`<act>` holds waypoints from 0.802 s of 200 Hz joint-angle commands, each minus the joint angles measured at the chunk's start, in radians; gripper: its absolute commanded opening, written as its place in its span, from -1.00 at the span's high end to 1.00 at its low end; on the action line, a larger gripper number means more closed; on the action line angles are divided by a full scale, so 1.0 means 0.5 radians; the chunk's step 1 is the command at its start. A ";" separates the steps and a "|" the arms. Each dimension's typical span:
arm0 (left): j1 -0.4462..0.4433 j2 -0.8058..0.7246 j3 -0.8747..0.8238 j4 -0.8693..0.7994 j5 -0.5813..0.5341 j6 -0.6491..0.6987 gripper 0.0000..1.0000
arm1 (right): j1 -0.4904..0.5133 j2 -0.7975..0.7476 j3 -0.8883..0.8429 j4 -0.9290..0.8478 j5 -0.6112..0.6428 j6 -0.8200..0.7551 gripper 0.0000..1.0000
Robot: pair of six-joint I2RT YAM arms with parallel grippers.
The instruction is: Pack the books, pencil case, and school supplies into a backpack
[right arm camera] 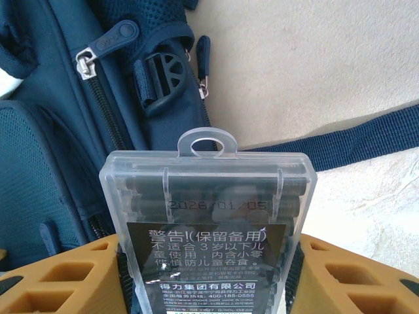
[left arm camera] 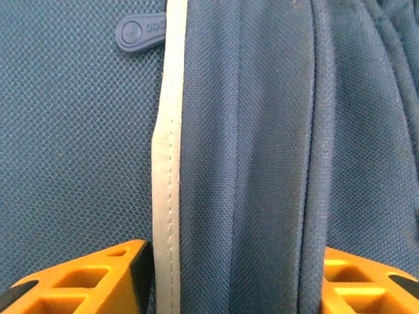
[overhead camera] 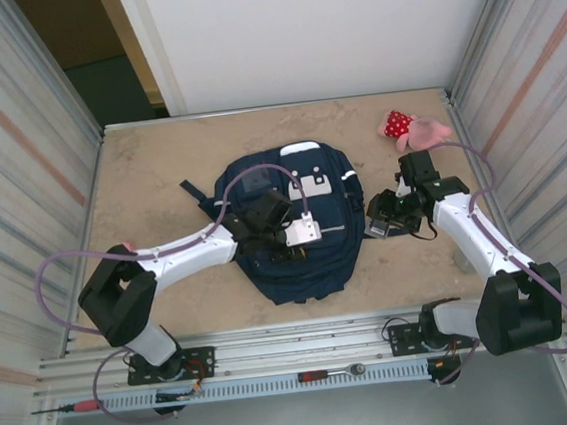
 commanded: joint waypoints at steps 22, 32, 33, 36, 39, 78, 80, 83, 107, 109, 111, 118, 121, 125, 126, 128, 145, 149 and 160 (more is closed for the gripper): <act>0.035 -0.254 -0.042 0.136 -0.049 -0.133 0.01 | 0.032 -0.039 0.011 -0.005 -0.001 0.047 0.14; 0.060 -0.280 -0.059 0.145 -0.051 -0.169 0.10 | 0.034 -0.046 -0.001 0.006 -0.007 0.053 0.15; 0.060 -0.283 -0.061 0.144 -0.051 -0.173 0.11 | 0.036 -0.048 -0.003 0.005 -0.007 0.055 0.15; 0.069 -0.290 -0.064 0.148 -0.048 -0.182 0.16 | 0.036 -0.051 -0.004 0.006 -0.008 0.058 0.15; 0.074 -0.294 -0.067 0.149 -0.046 -0.192 0.20 | 0.037 -0.054 -0.011 0.007 -0.010 0.059 0.15; 0.121 -0.349 -0.082 0.192 -0.001 -0.309 0.89 | 0.051 -0.086 -0.011 0.032 -0.094 0.143 0.15; 0.121 -0.349 -0.080 0.193 -0.002 -0.315 0.90 | 0.051 -0.089 -0.011 0.033 -0.100 0.148 0.15; 0.121 -0.349 -0.076 0.190 0.000 -0.324 0.91 | 0.054 -0.092 -0.011 0.037 -0.117 0.160 0.15; 0.120 -0.356 0.022 0.128 -0.022 -0.482 0.97 | 0.077 -0.121 -0.025 0.068 -0.216 0.253 0.15; 0.121 -0.357 0.030 0.124 -0.029 -0.507 0.98 | 0.078 -0.125 -0.026 0.071 -0.224 0.263 0.15; 0.121 -0.361 0.039 0.120 -0.034 -0.528 0.98 | 0.081 -0.127 -0.028 0.075 -0.235 0.275 0.14; 0.121 -0.369 0.069 0.109 -0.060 -0.602 1.00 | 0.090 -0.143 -0.038 0.091 -0.267 0.319 0.15; 0.121 -0.375 0.077 0.107 -0.069 -0.635 1.00 | 0.093 -0.149 -0.040 0.099 -0.288 0.340 0.14; 0.121 -0.379 0.085 0.112 -0.081 -0.674 1.00 | 0.096 -0.159 -0.051 0.106 -0.310 0.370 0.14; 0.121 -0.383 0.088 0.114 -0.082 -0.678 1.00 | 0.097 -0.163 -0.054 0.109 -0.317 0.376 0.14; 0.121 -0.387 0.090 0.119 -0.085 -0.700 1.00 | 0.099 -0.171 -0.057 0.111 -0.330 0.392 0.14; 0.121 -0.410 0.109 0.139 -0.106 -0.864 1.00 | 0.132 -0.222 -0.084 0.164 -0.419 0.545 0.14; 0.121 -0.414 0.115 0.143 -0.104 -0.892 1.00 | 0.145 -0.238 -0.090 0.177 -0.435 0.585 0.14; 0.121 -0.416 0.129 0.149 -0.095 -0.956 1.00 | 0.193 -0.284 -0.111 0.215 -0.461 0.695 0.14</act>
